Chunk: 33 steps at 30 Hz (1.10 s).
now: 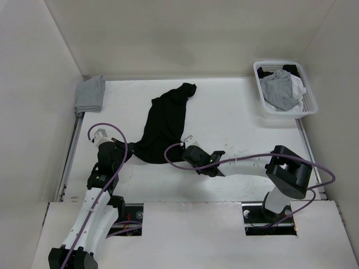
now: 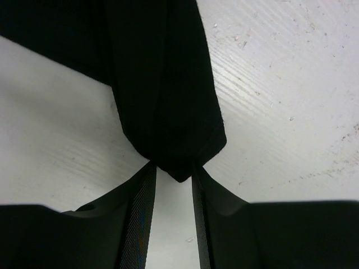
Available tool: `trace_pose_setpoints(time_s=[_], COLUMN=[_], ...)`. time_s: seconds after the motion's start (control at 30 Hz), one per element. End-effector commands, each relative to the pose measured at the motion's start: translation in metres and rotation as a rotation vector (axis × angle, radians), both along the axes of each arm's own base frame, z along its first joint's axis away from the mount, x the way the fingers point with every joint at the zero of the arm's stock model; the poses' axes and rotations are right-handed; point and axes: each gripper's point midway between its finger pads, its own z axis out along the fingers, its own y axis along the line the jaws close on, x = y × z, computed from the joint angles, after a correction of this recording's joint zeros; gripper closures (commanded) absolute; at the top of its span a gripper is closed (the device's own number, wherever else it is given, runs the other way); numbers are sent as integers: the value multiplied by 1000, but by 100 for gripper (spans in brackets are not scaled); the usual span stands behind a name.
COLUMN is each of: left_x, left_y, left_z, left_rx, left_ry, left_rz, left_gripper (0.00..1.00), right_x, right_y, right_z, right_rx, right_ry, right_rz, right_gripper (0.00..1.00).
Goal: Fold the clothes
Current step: Flatten the tank top out
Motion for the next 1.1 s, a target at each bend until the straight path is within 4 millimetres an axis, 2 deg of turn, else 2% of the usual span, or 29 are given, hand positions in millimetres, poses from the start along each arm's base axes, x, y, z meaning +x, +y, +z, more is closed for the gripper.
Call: trace_pose_setpoints(time_s=[0.0, 0.2, 0.43, 0.47, 0.53, 0.6, 0.67, 0.8, 0.83, 0.87, 0.9, 0.93, 1.07], left_x=[5, 6, 8, 9, 11, 14, 17, 11, 8, 4, 1, -4, -36], left_y=[-4, -3, -1, -1, -2, -4, -7, -13, -13, -12, -11, -9, 3], left_z=[6, 9, 16, 18, 27, 43, 65, 143, 163, 185, 202, 225, 324], left_rx=[3, 1, -6, -8, -18, -33, -52, -97, -109, -122, -132, -147, -189], left_ry=[-38, -44, -61, -67, -83, -116, -166, -350, -397, -443, -481, -530, -744], left_rz=[-23, -19, -7, -7, -3, -7, -9, -26, -24, -20, -18, -11, 22], left_gripper=[97, 97, 97, 97, 97, 97, 97, 98, 98, 98, 98, 98, 98], right_x=[15, 16, 12, 13, 15, 16, 9, -11, -17, -21, -29, -34, -57], right_y=[6, 9, 9, 9, 12, 17, 23, 15, 9, 4, -5, -11, -58], right_z=[2, -1, -5, -4, 12, 46, 95, 214, 245, 268, 307, 330, 454], right_rx=[37, 126, 149, 152, 205, 301, 440, 779, 860, 918, 1006, 1057, 1284], right_ry=[-21, 63, 112, 107, 79, 26, -26, -152, -186, -212, -257, -287, -476], right_rz=[-26, -53, -59, -65, -85, -91, -89, -61, -52, -45, -33, -23, 8], right_gripper=[64, 71, 88, 93, 98, 100, 100, 100, 100, 100, 100, 100, 100])
